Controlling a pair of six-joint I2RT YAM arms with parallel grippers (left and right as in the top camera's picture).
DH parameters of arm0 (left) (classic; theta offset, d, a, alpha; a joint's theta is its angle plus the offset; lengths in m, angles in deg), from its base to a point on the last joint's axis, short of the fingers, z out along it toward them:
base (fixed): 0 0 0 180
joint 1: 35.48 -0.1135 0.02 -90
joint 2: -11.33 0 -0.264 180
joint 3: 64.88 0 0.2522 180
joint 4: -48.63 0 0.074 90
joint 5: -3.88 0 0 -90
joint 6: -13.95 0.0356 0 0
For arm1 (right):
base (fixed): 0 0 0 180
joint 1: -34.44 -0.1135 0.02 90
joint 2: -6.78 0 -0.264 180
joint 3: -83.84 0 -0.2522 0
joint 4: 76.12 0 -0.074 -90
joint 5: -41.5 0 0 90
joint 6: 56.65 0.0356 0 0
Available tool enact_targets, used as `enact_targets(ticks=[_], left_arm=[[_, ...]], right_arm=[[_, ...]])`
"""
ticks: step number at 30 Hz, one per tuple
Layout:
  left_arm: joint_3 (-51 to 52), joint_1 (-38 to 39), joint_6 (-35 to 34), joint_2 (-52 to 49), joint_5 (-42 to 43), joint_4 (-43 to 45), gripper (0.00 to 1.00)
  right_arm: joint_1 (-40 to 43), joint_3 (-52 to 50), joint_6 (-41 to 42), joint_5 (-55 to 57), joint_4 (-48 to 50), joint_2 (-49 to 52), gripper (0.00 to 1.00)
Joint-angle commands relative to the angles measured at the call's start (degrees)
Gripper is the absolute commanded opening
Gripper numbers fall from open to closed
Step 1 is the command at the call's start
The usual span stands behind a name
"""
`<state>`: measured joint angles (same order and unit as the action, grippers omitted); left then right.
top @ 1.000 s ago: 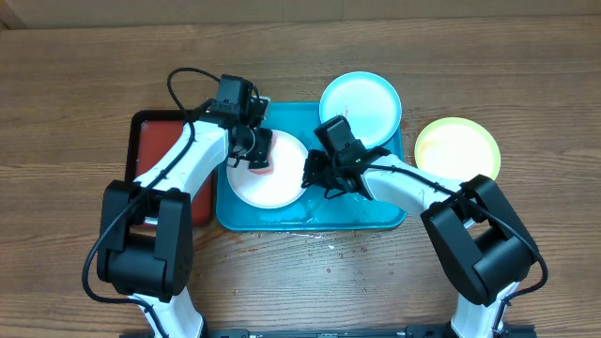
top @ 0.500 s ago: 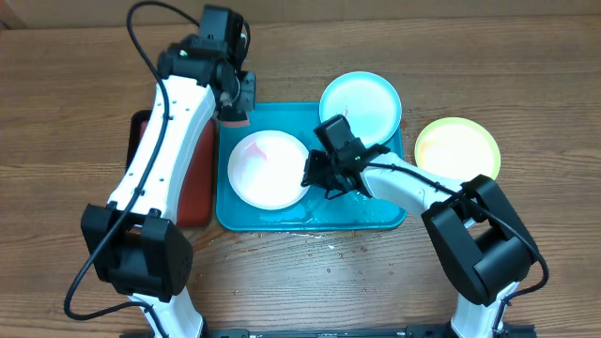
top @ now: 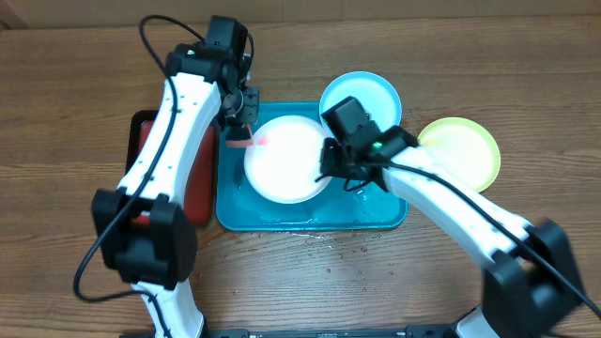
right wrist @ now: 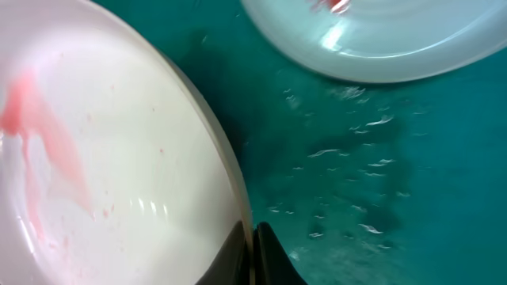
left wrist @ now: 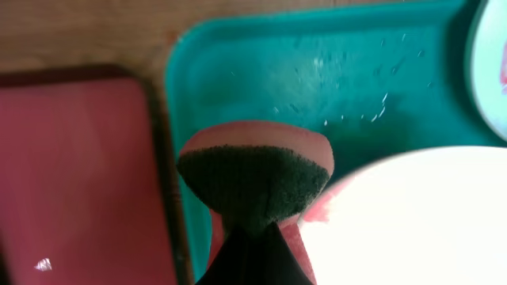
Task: Clean dirty plates on tray and stack at the side
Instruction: 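Lift the white plate with the right gripper and carry it right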
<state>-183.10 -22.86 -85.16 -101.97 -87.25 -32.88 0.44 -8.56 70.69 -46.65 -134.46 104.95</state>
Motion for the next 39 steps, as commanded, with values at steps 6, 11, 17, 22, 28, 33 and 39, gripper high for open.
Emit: enact_targets(ticks=[6, 11, 17, 22, 28, 33, 39], left_arm=[[0.85, -0.22, -0.79, -7.67, 4.2, -0.04, 0.04], [0.85, -0.22, -0.79, -10.21, 5.7, -1.01, 0.04], [0.85, -0.22, -0.76, -10.82, 5.66, -1.42, 0.04], [0.85, -0.22, -0.79, -10.82, 5.66, -1.2, 0.04], [0.85, -0.22, -0.76, -10.82, 5.66, -1.09, 0.04], [0.85, -0.22, -0.76, -10.82, 5.66, -1.11, 0.04], [0.83, -0.22, -0.79, -10.75, 5.64, -1.09, 0.04]], right_arm=[[-4.68, 1.66, -0.74, 33.51, -11.37, -8.7, 0.04], [-8.15, 1.66, -0.2, 42.95, -15.54, -8.72, 0.04], [-14.4, 1.66, 5.4, 59.91, -19.87, -8.76, 0.04], [-20.41, 1.66, 6.14, 74.51, -21.62, -8.76, 0.04], [-26.4, 1.66, 5.9, 88.28, -21.79, -8.76, 0.04], [-27.45, 1.66, 5.77, 88.28, -21.59, -8.81, 0.04], [-27.45, 1.66, 6.05, 87.76, -21.97, -8.81, 0.04]])
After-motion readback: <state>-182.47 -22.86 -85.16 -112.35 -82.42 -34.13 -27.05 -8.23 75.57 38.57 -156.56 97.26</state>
